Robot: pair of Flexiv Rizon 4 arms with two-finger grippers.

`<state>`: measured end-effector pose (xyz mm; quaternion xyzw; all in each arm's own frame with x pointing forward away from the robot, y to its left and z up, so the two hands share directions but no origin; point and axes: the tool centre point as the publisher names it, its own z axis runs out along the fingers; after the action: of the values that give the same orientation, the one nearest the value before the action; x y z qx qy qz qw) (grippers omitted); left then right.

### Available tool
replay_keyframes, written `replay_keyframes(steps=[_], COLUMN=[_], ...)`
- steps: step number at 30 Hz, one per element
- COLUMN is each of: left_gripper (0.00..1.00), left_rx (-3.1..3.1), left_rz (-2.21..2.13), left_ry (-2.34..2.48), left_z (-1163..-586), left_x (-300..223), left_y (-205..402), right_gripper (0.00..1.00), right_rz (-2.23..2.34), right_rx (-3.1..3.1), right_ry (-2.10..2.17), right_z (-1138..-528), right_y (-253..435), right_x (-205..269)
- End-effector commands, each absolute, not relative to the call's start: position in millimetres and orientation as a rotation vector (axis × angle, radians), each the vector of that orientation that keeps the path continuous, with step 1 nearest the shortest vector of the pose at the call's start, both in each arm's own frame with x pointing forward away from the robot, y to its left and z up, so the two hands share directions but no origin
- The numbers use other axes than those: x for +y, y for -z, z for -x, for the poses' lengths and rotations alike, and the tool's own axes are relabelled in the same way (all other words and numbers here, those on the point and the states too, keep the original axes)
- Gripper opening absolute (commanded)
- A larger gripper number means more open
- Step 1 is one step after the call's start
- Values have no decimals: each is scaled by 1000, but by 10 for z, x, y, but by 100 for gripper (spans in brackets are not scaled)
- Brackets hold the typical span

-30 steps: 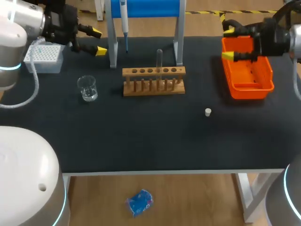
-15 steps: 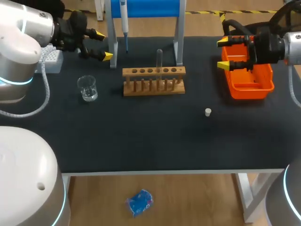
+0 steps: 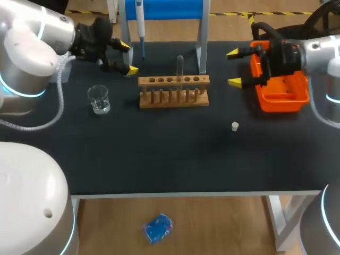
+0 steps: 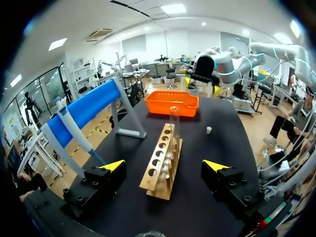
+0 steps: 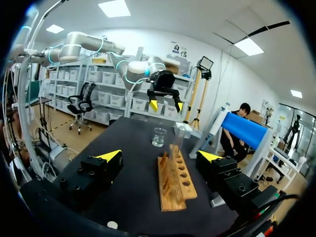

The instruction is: Invert the test tube, pick up the pipette, mount the tip to pipette, aspirate from beaker and dispense into the tube, eject the tip, return the pipette, and cap with the stopper.

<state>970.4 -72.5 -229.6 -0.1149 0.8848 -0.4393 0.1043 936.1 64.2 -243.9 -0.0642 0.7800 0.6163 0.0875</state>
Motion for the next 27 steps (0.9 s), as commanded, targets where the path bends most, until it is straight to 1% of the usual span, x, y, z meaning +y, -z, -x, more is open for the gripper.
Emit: replay_keyframes(steps=[1,13,27], left_gripper=[100,100,100], left_rx=[2621,2623,2623], left_rz=[359,363,363], left_ry=[1287,1286,1286], left_z=[-9739,-9737,-9737], left_x=[-854,-863,-863], left_y=[2328,2330,2330], right_gripper=[100,100,100], right_rz=[265,185,205], right_rx=[2321,2332,2296], right_ry=[-1875,-2024,-2160], right_z=[-9558,-9758,-9885], right_y=[2586,2796,2831], right_x=[841,1239,1683])
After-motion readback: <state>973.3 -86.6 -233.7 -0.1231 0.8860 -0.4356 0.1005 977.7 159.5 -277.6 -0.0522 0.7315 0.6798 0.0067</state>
